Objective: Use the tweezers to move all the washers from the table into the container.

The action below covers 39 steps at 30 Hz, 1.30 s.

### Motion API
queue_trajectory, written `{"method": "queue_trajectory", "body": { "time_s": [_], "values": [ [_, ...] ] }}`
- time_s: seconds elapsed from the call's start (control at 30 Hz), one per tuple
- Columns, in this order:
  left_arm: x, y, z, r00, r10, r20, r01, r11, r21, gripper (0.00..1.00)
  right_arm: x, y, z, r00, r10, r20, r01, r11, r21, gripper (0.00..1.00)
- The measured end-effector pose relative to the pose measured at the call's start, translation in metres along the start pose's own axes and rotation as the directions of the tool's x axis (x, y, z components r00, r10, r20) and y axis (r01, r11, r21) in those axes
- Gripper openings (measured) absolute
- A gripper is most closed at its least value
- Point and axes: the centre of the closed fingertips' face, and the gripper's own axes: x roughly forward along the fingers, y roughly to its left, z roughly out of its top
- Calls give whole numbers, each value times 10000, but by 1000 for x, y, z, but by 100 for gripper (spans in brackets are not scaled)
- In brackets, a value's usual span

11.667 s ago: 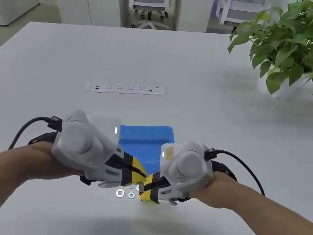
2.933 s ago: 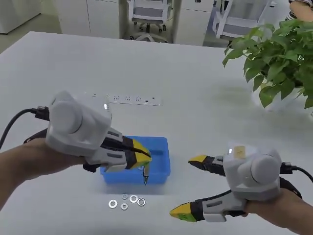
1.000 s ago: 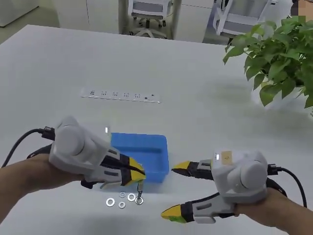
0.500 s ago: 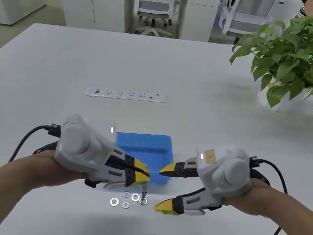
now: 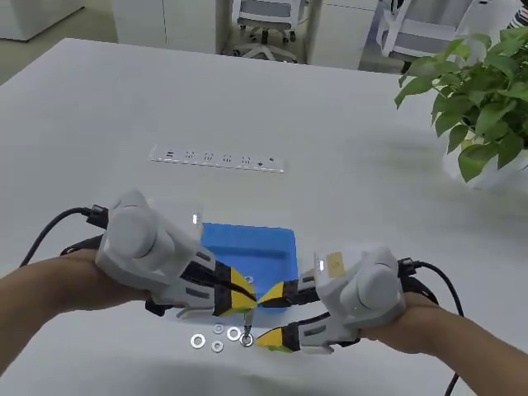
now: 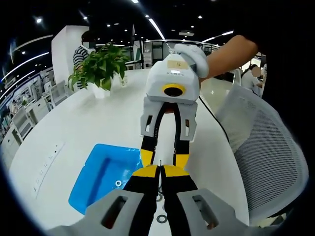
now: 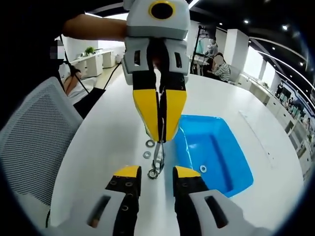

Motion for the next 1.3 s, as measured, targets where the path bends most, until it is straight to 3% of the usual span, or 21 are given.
{"method": "queue_trajectory", "body": {
  "time_s": [0.23,0.7,1.13,1.3],
  "values": [
    [2,-1,1,10000,-35,20,35,10000,-26,5,11,1,-4,9990,279,-352,-287,9994,-210,21],
    [2,0,1,10000,-23,14,23,10000,-83,5,22,0,-6,9967,576,-566,-599,9974,-395,11],
    [5,2,1,10000,44,28,-43,10000,-83,6,22,0,-7,9969,535,-579,-513,9979,394,9],
    [5,1,1,10000,65,-9,-65,10000,-31,6,22,0,-8,9966,541,-624,-519,9980,372,8]
  ]
}}
